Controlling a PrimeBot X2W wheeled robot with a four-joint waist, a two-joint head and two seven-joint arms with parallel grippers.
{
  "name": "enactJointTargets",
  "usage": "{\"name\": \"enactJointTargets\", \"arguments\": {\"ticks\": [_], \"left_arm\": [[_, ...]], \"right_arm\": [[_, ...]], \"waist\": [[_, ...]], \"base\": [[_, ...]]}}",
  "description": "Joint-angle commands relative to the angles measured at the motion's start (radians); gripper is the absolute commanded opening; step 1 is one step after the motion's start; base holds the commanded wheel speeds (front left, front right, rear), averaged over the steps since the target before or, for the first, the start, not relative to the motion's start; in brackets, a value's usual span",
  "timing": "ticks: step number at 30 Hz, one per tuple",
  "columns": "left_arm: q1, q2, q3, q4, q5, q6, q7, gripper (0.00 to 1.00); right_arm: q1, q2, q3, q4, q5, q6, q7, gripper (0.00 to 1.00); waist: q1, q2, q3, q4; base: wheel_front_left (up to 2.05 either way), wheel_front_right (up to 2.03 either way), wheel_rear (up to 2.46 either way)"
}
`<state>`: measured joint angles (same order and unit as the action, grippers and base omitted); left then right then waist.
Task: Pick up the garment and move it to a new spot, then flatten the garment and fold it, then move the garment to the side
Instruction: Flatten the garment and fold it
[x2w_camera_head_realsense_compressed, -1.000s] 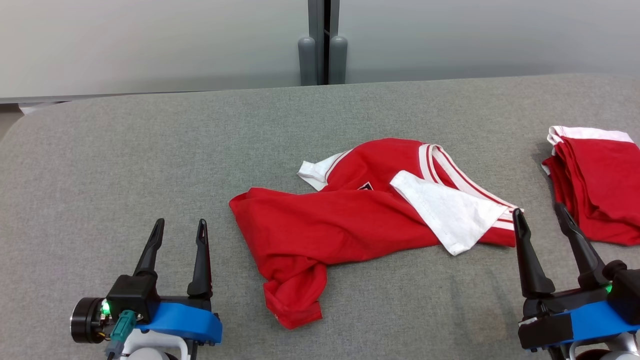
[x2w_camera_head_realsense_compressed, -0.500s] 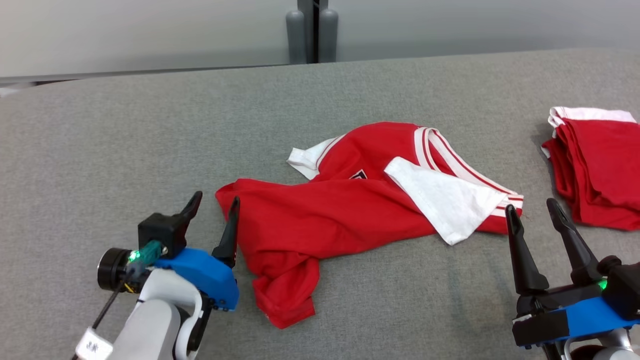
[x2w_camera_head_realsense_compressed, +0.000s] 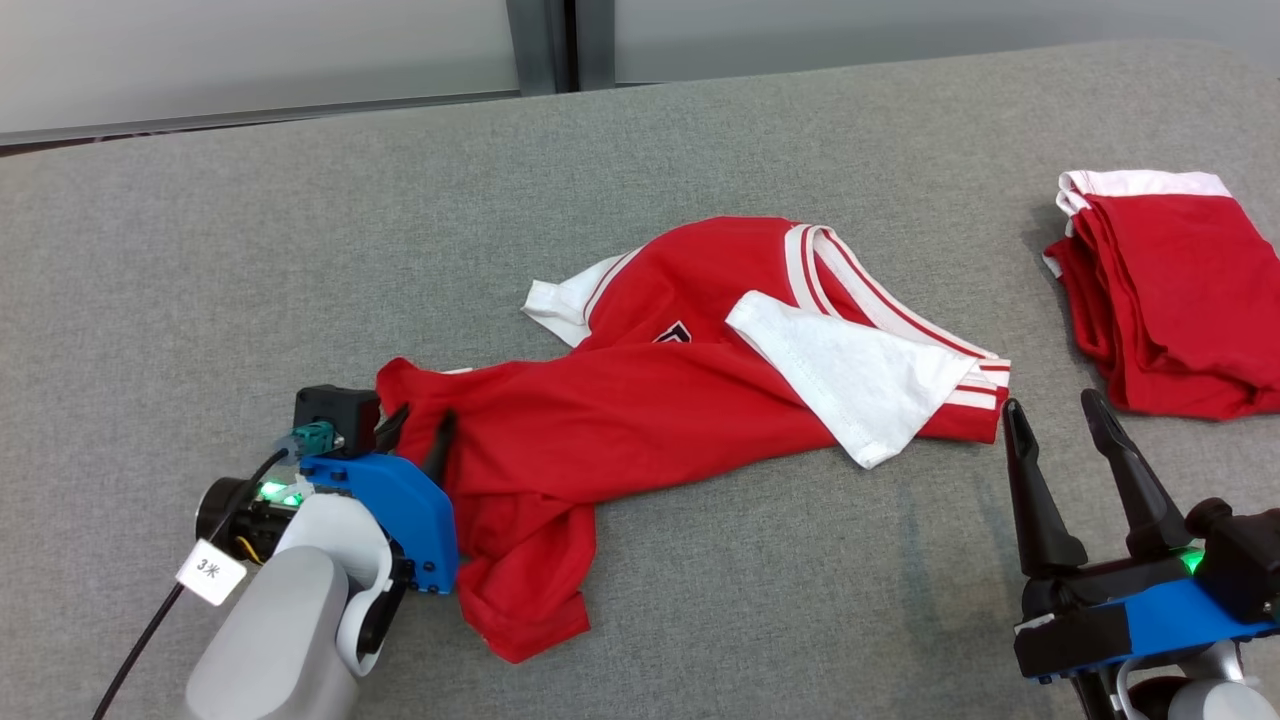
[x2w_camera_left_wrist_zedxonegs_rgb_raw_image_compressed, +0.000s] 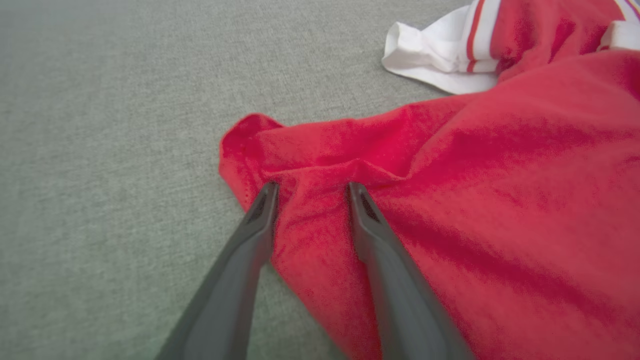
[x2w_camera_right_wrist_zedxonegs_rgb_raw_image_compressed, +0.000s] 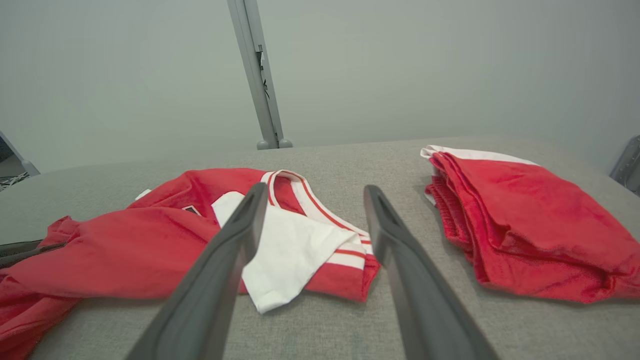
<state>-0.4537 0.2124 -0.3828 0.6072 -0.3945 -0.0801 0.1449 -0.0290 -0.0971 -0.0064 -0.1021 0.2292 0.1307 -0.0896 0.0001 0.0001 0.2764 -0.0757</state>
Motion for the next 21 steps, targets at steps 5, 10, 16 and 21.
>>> {"name": "enactJointTargets", "arguments": {"ticks": [5, 10, 16, 21], "left_arm": [[-0.044, 0.014, 0.018, 0.007, 0.026, 0.033, -0.111, 0.0], [-0.099, 0.036, 0.032, -0.061, 0.077, 0.089, -0.249, 0.0], [-0.01, 0.053, 0.029, -0.202, 0.114, 0.147, -0.344, 0.0], [0.257, 0.014, 0.007, -0.316, 0.064, 0.196, -0.333, 0.0]], "right_arm": [[-0.002, 0.003, -0.01, 0.018, 0.015, 0.0, -0.013, 1.0], [-0.01, 0.003, -0.008, 0.023, 0.022, 0.0, -0.013, 1.0], [-0.002, 0.001, -0.006, 0.023, 0.029, 0.0, -0.008, 1.0], [0.018, 0.006, -0.017, 0.027, 0.037, 0.0, -0.012, 1.0]], "waist": [[-0.0001, -0.0001, -0.01, 0.003], [-0.0001, -0.0001, -0.026, 0.019], [-0.0001, -0.0001, -0.042, 0.028], [-0.0001, -0.0001, -0.047, 0.046]], "base": [[0.0, 0.0, 0.0], [0.0, 0.0, 0.0], [0.0, 0.0, 0.0], [0.0, 0.0, 0.0]]}}
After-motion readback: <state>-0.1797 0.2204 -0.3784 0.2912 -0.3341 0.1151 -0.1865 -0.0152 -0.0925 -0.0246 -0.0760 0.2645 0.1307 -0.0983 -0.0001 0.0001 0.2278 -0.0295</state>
